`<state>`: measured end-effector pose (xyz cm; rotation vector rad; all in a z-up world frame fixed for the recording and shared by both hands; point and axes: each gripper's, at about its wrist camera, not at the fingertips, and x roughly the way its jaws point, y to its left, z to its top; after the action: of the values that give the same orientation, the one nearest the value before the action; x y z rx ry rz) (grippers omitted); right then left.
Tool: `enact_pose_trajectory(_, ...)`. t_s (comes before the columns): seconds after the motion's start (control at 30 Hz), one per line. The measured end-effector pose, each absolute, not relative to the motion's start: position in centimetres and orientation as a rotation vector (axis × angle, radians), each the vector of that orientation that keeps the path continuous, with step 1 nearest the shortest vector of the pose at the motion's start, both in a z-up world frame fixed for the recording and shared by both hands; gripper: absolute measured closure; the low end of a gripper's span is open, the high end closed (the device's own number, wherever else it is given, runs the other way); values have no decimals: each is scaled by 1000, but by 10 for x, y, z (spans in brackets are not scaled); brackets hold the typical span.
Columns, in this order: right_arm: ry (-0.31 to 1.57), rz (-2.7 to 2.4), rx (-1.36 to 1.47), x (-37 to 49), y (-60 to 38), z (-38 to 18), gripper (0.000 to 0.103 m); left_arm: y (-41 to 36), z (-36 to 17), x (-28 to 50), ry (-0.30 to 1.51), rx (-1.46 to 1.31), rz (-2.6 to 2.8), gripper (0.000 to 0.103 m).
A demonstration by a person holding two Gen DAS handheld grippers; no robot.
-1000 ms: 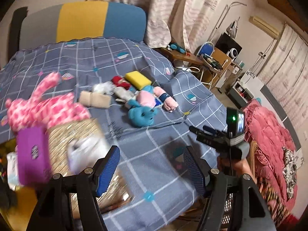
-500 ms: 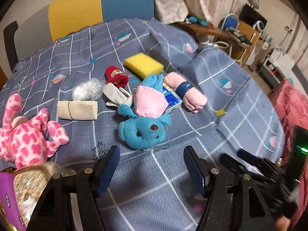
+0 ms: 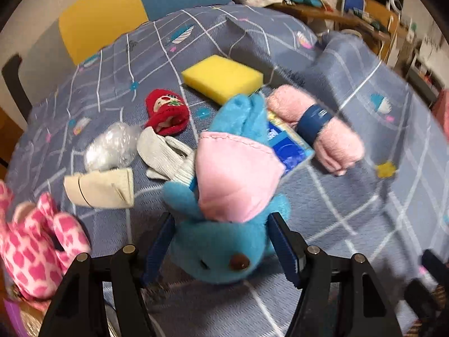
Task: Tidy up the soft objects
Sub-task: 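Grasp the blue plush bunny with pink hood with the left gripper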
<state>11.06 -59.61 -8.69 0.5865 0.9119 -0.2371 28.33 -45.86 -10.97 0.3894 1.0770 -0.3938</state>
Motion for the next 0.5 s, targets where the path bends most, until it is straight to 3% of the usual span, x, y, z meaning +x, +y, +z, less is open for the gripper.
enact_pose_trajectory(0.17, 905, -233, 601, 110, -597, -85, 37, -465, -124, 294, 1081, 413, -393, 31)
enact_pose_trajectory(0.27, 912, -237, 601, 111, -597, -86, 36, -469, -132, 299, 1097, 433, -395, 35)
enact_pose_trajectory(0.33, 914, -237, 605, 111, -597, -87, 37, -470, -137, 298, 1106, 453, -395, 43)
enact_pose_trajectory(0.5, 909, -248, 620, 110, -602, -88, 37, -462, -127, 295, 1093, 407, -378, 48)
